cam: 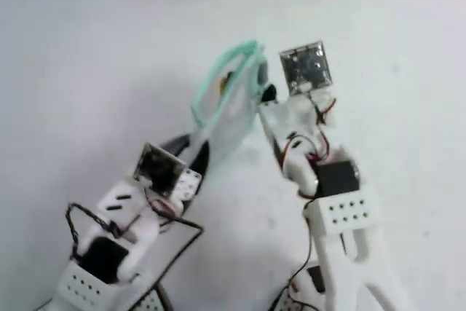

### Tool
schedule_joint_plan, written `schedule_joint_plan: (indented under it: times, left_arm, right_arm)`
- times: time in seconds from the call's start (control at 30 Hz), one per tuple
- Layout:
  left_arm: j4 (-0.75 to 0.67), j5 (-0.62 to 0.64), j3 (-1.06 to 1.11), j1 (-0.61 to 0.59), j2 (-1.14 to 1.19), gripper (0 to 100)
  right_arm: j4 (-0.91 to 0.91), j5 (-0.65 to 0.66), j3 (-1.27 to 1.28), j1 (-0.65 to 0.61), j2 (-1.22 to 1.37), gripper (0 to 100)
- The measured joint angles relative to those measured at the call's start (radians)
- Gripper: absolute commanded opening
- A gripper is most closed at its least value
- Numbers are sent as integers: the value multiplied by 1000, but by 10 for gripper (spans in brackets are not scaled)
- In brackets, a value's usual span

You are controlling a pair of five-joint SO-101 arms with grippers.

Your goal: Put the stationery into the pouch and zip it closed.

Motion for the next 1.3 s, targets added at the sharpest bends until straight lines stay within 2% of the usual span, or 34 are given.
schedule_joint_plan:
  times: [0.1, 0.17, 0.4, 0.63, 0.7, 0.77, 0.87, 1.07, 1.23, 1.3]
  left_arm:
    - [0, 0, 0, 0, 0, 24]
    - [2, 0, 0, 0, 0, 24]
    - [-6, -81, -2, 6, 14, 24]
    - [2, -112, -2, 31, 8, 24]
    - [2, -115, -2, 31, 8, 24]
    - [2, -115, -2, 31, 8, 24]
    - [2, -115, -2, 31, 8, 24]
    - [2, -118, -2, 41, 8, 40]
    - [-2, -117, -2, 49, 8, 147]
    - [-2, -77, -2, 48, 5, 182]
  right_arm:
    - [-83, -2, 2, -38, 38, 125]
    - [-121, -2, 2, -54, 81, 118]
    - [-169, -2, -74, -46, 258, 238]
    - [-221, -3, -160, -17, 446, 246]
    - [-272, -2, -161, -15, 485, 213]
    - [-310, -3, -161, -8, 511, 135]
    - [-330, 0, -161, 15, 514, 17]
    - [-324, 0, -161, 109, 400, 19]
    - [-269, 0, -141, 94, 221, 19]
    - [-229, 0, -141, 77, 169, 19]
